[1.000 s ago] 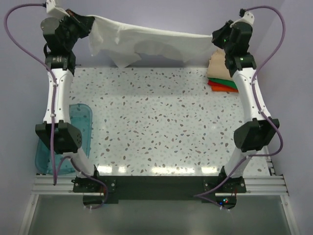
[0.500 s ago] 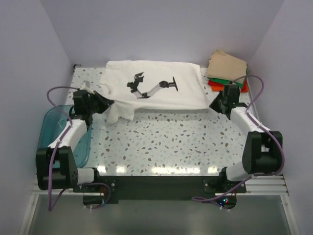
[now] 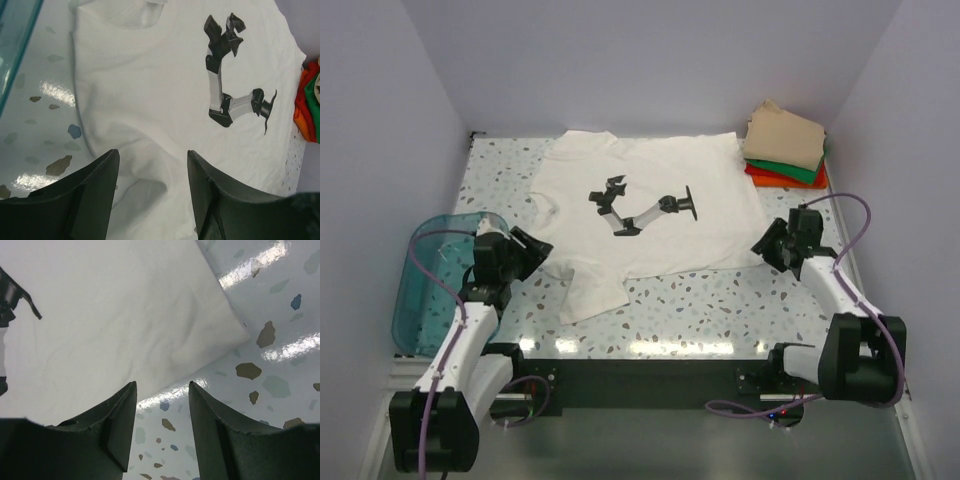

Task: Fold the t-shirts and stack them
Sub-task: Flatten the tshirt out

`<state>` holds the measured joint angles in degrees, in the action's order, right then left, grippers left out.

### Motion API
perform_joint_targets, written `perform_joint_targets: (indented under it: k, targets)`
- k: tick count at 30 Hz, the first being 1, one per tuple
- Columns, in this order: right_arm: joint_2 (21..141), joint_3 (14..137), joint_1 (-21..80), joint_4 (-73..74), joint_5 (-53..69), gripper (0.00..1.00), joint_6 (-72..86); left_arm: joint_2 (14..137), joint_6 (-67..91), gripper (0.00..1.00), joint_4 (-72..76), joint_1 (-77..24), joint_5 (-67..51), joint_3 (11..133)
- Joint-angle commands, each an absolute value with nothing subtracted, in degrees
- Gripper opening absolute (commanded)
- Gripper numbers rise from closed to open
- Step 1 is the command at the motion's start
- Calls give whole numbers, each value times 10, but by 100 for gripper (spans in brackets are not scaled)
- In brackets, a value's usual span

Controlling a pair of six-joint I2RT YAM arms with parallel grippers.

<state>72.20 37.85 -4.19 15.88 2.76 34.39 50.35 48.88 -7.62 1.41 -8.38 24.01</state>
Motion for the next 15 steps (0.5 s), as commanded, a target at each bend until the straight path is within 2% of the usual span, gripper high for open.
perform_joint_targets:
  k: [1, 7, 8, 11, 15]
  targets:
    - [665, 372, -42, 177, 33, 50, 332, 466, 517, 59, -151, -9, -2, 208]
    - [581, 361, -5, 171, 106, 51, 353, 486, 547, 55, -117, -51, 56, 187]
    - [570, 366, 76, 178, 59, 51, 354, 516, 548, 54, -115, -54, 65, 193]
    - [574, 387, 222, 179, 2, 51, 368, 568, 548, 54, -116, -56, 97, 225]
    - [618, 395, 353, 128, -56, 51, 384, 600, 541, 52, -120, -56, 142, 280]
